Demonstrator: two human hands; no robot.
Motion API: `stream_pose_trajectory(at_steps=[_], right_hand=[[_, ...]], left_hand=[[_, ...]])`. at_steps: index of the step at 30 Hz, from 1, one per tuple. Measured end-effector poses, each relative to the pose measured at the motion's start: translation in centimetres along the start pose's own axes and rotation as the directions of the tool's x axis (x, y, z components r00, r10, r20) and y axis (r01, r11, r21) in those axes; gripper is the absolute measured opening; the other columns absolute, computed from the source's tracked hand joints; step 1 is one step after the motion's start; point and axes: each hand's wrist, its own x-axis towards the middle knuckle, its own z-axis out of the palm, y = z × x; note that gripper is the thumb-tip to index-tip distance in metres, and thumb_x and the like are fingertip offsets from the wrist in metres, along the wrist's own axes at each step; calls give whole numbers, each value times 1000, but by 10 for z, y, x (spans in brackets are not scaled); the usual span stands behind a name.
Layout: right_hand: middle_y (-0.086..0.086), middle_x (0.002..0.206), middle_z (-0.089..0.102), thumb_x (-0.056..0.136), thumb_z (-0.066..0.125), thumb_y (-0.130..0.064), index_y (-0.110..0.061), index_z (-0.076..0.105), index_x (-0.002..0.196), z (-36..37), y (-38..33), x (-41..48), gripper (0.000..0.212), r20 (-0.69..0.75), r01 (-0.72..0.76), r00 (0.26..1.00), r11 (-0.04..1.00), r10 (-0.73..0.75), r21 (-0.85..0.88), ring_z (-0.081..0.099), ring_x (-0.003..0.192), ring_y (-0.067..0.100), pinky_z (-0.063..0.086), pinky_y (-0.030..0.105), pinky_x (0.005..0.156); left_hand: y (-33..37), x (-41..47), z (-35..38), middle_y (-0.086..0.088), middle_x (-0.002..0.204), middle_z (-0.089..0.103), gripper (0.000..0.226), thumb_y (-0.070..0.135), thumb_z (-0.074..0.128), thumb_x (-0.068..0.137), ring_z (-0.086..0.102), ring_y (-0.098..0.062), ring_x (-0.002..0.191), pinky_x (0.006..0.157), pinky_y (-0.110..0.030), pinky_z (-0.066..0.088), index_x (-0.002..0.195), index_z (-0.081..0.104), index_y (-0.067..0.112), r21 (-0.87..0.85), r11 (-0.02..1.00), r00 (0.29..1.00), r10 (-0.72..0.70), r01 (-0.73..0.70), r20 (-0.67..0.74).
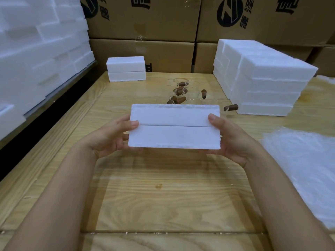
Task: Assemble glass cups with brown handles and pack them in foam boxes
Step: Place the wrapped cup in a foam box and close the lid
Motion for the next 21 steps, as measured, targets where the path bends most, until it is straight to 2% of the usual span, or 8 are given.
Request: stream_pose_trajectory(at_steps=[4,7,9,11,13,15,18,21], right_hand=[[7,109,68,62,79,-33,-33,55,126,6,1,2,68,-49,141,989,990,-141,-10,71,90,17,58,37,64],[11,116,63,60,80,-27,-38,55,124,16,5,5,70,-87,233,968,972,-236,-39,70,88,14,57,33,65],[10,118,62,54,83,-31,-38,55,125,20,7,6,76,-96,274,957,961,-275,-20,70,91,15,57,33,68],[8,119,62,50,82,-37,-42,56,122,22,8,7,76,-112,307,944,951,-309,-35,69,95,15,58,38,74],[7,118,62,54,83,-34,-43,55,123,25,11,9,75,-117,326,936,943,-333,-73,67,99,16,57,44,83],[5,118,61,56,83,-33,-49,55,120,30,16,12,72,-105,349,927,931,-359,-104,64,104,19,55,47,89],[-1,128,55,51,80,-46,-60,49,119,40,24,13,77,-49,374,920,909,-389,-181,58,114,16,55,30,84],[-13,145,39,55,75,-57,-66,35,126,47,32,15,82,32,375,923,878,-383,-297,42,127,-1,48,10,83]], left_hand=[[3,-1,3,5,127,64,87,48,89,50,63,-20,115,77,-32,57,129,54,45,67,991,992,119,-115,-53],[7,-2,9,12,144,44,102,53,83,47,47,-3,128,99,-26,46,133,31,64,467,853,937,326,-233,-127],[9,-6,14,7,157,17,118,65,79,47,21,-4,144,115,-33,27,142,10,58,768,566,824,559,-299,-90],[9,-12,16,-7,161,5,118,75,69,56,5,-23,149,116,-57,14,150,7,39,954,136,685,723,-269,90],[9,-13,19,-13,158,20,110,75,61,66,14,-33,147,111,-70,8,151,16,22,959,-200,612,739,-199,282],[6,-10,23,-14,145,45,94,59,66,73,36,-32,139,109,-71,13,145,31,10,913,-365,552,730,-181,402],[-4,-8,20,-16,126,60,73,38,68,72,52,-32,120,107,-60,30,133,45,5,901,-390,495,754,-192,432],[-14,-13,1,-21,122,59,74,34,68,66,51,-38,112,99,-52,40,130,44,3,921,-327,529,755,-211,389]])
